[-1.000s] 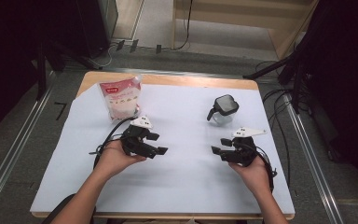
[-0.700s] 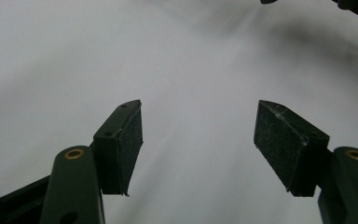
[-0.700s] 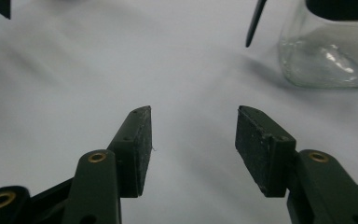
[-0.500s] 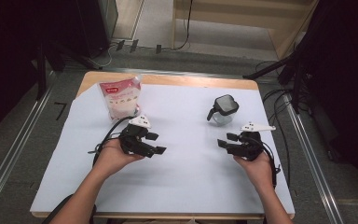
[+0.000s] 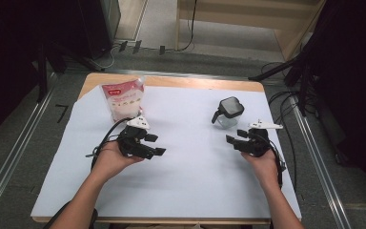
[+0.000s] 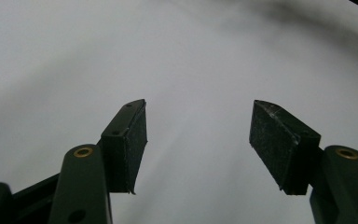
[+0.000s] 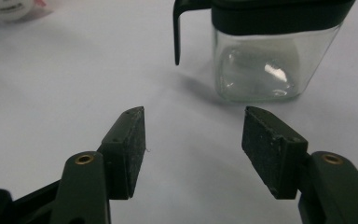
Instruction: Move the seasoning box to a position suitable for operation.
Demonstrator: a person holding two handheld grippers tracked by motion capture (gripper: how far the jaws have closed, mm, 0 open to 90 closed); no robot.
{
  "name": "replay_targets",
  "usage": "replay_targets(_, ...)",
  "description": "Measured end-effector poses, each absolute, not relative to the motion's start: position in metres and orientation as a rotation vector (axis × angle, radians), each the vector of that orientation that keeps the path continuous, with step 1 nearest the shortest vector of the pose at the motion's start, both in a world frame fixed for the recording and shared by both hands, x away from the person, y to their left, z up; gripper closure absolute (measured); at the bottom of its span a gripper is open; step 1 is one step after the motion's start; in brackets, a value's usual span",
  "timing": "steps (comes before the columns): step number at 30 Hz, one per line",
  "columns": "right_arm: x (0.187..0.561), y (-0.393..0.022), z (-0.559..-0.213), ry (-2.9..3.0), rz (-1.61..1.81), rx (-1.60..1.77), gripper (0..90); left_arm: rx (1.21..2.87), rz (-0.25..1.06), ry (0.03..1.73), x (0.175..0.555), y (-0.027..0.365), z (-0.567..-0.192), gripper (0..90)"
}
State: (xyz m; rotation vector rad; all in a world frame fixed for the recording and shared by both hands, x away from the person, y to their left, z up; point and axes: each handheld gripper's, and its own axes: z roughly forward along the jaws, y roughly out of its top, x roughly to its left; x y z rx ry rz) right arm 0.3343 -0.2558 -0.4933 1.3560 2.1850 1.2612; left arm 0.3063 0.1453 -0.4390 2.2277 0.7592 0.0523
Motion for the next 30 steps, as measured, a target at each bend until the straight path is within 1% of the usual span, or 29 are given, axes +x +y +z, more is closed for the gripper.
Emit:
replay_targets(10, 0.359, -0.259, -0.487, 2.153, 1.212, 1.396, 31.8, 2.252, 0.053, 0.748, 0.303, 0.143, -0.441, 37.7)
replay_targets(12, 0.363, -0.259, -0.487, 2.159, 1.237, 1.436, 28.6, 2.247, 0.052, 0.722, 0.301, 0.143, -0.442, 37.1)
replay_targets(13, 0.363, -0.259, -0.487, 2.159, 1.237, 1.436, 28.6, 2.247, 0.052, 0.722, 0.301, 0.143, -0.442, 37.1)
replay_targets(15, 0.367, -0.255, -0.486, 2.153, 1.215, 1.418, 23.5, 2.239, 0.049, 0.723, 0.3, 0.142, -0.442, 37.0)
replay_targets(19, 0.375, -0.255, -0.487, 2.136, 1.215, 1.405, 21.8, 2.259, 0.047, 0.714, 0.298, 0.14, -0.443, 36.8)
replay_targets(25, 0.39, -0.254, -0.49, 2.131, 1.177, 1.419, 14.1, 2.254, 0.051, 0.715, 0.297, 0.142, -0.442, 36.4)
replay_targets(30, 0.4, -0.254, -0.496, 2.111, 1.123, 1.439, 13.9, 2.25, 0.054, 0.735, 0.295, 0.144, -0.442, 35.9)
